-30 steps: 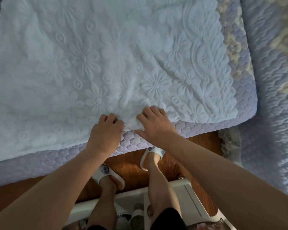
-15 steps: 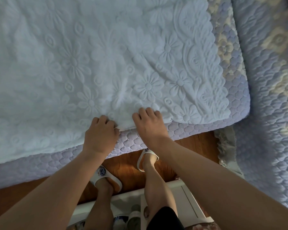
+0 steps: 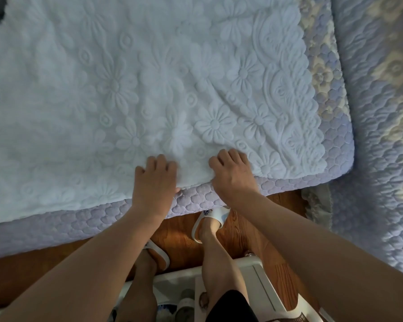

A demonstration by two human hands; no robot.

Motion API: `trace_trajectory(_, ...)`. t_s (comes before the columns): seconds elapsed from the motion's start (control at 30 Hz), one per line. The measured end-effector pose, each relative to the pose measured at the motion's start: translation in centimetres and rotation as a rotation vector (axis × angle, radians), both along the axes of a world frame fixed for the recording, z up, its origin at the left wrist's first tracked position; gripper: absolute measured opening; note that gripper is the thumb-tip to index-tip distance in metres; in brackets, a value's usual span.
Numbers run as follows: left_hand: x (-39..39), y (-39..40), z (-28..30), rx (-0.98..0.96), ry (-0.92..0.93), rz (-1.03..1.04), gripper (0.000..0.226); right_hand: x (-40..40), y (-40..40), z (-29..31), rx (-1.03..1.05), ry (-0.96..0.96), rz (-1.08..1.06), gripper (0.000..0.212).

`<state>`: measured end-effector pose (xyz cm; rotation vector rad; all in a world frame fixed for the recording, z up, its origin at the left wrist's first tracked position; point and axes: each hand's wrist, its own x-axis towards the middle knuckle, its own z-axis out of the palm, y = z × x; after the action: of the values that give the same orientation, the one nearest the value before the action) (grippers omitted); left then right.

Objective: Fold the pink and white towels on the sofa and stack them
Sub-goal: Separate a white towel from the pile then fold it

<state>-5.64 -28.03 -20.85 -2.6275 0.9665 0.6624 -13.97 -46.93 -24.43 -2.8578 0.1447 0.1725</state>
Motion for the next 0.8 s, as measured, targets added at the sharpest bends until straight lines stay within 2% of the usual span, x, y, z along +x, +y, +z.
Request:
trace_trajectory(0.13,0.0,-1.6,-0.6,-0.1,0.198,-0.271,0.038,0.0,0.6,-0.4,-0.053,0.036,0.009,0.027)
trace_trajectory(0.23,0.1,-1.2,-1.3,-0.11,0.265,-0.18,0.036,-0.2,-0.7,-0.4,-0.069,-0.01,0.125,0.038)
trace_trajectory(0.33,0.2,-1.2,-1.4,-0.103,0.274,-0.169,0.035,-1.0,-4.0,0.0,-0.125,-0.02,0.199,0.038)
trace_trajectory(0.5,0.7,-0.7,-1.8,-0.159,0.351,-0.145,0.028,-3.3,-10.1,0.6,-0.208,-0.037,0.149,0.033)
trace_trajectory(0.6,0.7,-0.1,-1.9,-0.227,0.361,-0.146,0.034,-4.5,-11.9,0.9,-0.237,-0.028,0.167,0.031)
trace_trajectory(0.67,0.4,0.3,-2.1,-0.249,0.339,-0.16,0.04,-5.4,-12.5,1.1,-0.226,-0.004,0.171,0.031)
trace_trajectory(0.8,-0.4,0.2,-1.9,-0.25,0.237,-0.221,0.033,-7.4,-13.5,1.1,-0.118,-0.008,0.103,0.024)
